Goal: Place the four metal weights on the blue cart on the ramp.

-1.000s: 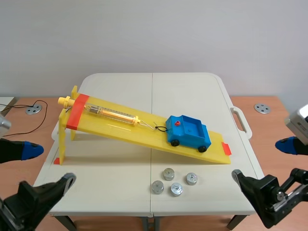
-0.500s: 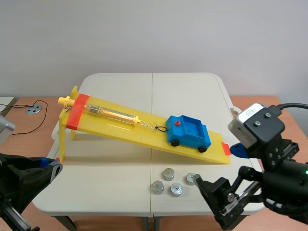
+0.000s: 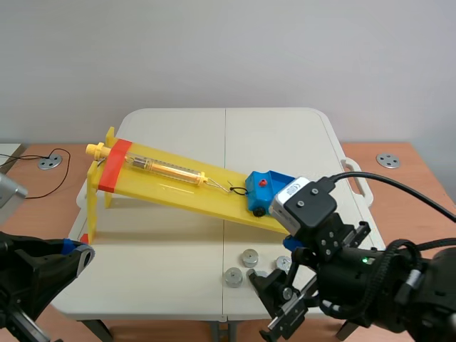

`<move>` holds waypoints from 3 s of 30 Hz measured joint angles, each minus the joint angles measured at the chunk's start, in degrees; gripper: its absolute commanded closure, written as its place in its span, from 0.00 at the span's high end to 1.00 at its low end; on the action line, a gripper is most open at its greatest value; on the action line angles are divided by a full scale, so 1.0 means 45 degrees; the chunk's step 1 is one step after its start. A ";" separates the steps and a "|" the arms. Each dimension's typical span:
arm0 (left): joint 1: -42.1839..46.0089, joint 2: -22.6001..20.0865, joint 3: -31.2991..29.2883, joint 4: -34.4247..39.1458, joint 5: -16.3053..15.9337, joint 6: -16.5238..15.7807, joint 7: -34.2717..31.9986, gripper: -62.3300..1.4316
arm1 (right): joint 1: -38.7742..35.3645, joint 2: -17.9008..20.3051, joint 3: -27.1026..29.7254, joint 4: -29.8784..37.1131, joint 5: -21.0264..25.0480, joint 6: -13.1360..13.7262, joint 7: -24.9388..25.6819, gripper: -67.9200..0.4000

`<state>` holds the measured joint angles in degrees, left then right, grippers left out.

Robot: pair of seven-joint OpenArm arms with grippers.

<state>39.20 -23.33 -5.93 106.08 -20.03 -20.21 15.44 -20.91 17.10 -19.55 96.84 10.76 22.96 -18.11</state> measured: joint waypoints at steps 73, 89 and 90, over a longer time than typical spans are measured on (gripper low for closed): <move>0.0000 0.0068 0.0000 0.0000 0.0000 0.0000 0.0141 0.07 | 0.2880 -0.2463 -0.2181 -0.5547 -0.2594 -0.1205 0.1297 0.02; 0.0000 0.0073 0.0000 0.0000 0.0000 0.0000 0.0146 0.07 | 0.1642 -0.1248 -0.1005 -0.1564 -0.0228 -0.1195 -0.0369 0.02; 0.0000 0.0073 0.0000 0.0000 0.0000 0.0000 0.0146 0.07 | 0.1404 -0.1146 -0.0714 -0.1146 0.0044 -0.1195 -0.0510 0.02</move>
<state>39.20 -23.00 -5.93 106.08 -20.03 -20.21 16.10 -14.59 11.94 -22.76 91.68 10.96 17.58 -20.40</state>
